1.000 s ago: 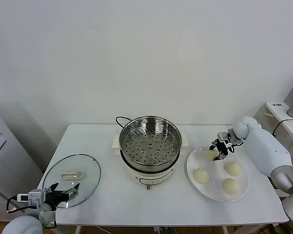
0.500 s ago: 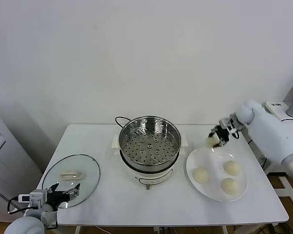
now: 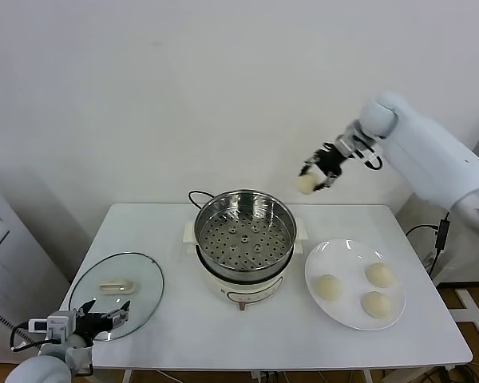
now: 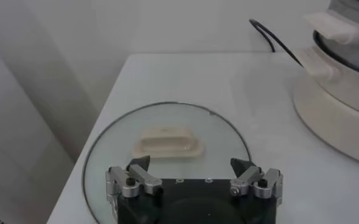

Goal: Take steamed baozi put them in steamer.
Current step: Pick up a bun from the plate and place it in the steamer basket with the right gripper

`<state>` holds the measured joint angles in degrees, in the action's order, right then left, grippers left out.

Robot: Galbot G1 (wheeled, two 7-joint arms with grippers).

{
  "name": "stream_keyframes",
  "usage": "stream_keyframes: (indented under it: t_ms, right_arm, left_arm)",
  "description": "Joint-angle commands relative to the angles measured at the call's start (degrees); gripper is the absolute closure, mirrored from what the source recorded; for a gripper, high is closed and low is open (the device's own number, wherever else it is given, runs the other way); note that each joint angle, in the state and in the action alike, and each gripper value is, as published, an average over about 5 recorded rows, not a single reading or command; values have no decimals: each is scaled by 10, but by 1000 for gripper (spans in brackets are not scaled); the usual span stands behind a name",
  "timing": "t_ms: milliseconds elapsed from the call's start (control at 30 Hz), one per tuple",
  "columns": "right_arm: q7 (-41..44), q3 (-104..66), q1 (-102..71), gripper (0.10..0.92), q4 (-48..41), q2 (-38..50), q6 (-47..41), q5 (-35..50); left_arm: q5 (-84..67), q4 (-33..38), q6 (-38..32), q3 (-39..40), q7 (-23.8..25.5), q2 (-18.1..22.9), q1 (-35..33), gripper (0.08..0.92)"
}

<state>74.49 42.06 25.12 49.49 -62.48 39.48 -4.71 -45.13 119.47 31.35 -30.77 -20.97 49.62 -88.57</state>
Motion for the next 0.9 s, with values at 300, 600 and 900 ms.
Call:
stream_keyframes:
  t_ms: [300, 600, 900]
  right_arm:
    - [20, -39, -50, 491, 12, -133, 105, -185]
    - [27, -78, -124, 491, 21, -159, 105, -303]
    - [9, -122, -167, 491, 8, -180, 105, -413]
  left_arm:
    - [-1, -3, 1, -1, -1, -2, 0, 177]
    - [-1, -2, 1, -2, -2, -2, 0, 177]
    - [-2, -2, 1, -4, -2, -1, -2, 177]
